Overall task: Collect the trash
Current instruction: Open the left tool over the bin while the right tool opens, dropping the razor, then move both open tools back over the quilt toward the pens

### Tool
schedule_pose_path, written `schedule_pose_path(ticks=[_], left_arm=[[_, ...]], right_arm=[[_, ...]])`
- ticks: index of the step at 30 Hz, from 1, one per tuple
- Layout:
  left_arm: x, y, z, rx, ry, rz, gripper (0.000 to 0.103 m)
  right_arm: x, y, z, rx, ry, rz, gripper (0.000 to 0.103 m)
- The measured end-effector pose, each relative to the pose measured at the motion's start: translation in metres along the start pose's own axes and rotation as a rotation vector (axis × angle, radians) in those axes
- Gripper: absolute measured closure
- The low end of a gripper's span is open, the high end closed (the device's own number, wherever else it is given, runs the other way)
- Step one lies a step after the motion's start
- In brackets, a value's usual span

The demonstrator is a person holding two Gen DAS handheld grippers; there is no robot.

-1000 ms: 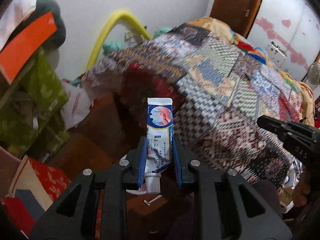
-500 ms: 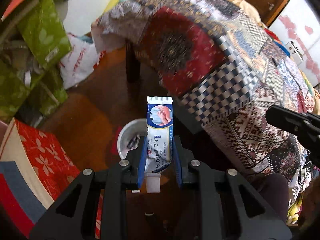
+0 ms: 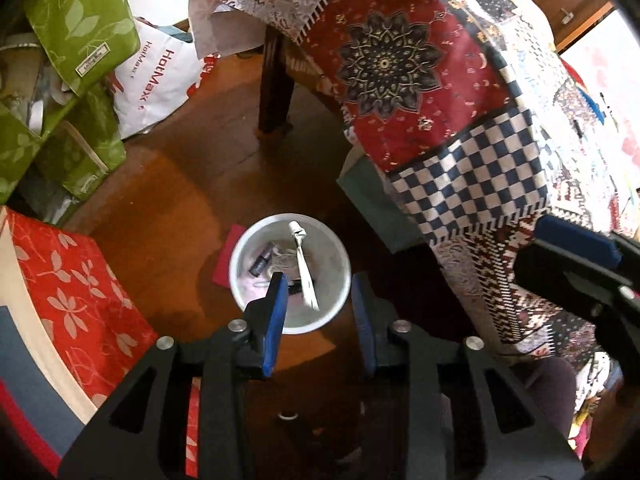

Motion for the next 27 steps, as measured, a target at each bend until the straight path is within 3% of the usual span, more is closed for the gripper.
schedule_pose_path(ticks=[7, 13, 22, 27], left_arm=[[-0.003, 0.0, -0.014, 0.024, 0.003, -0.009, 0.071], [0.007, -0.006, -0.053, 0.109, -0.008, 0.017, 0.071], [0.056, -0.021, -0.122, 0.282, -0.006, 0.084, 0.071], [0.104, -0.031, -0.15, 0.362, 0.008, 0.151, 0.067]], right_arm=[[0.003, -0.003, -0.002, 0.009, 0.003, 0.002, 0.057], [0.006, -0.004, -0.028, 0.07, 0.021, -0.011, 0.057], [0.031, -0.004, -0.106, 0.24, 0.067, -0.003, 0.057], [0.059, 0.0, -0.16, 0.348, 0.107, 0.017, 0.057]])
Point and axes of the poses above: each gripper's, at about its wrist camera, not at the fingertips, and z roughly the way its jaws point, x to its right, y to its underside, the point moved 4 cm from there along z, roughly the way its jaws point
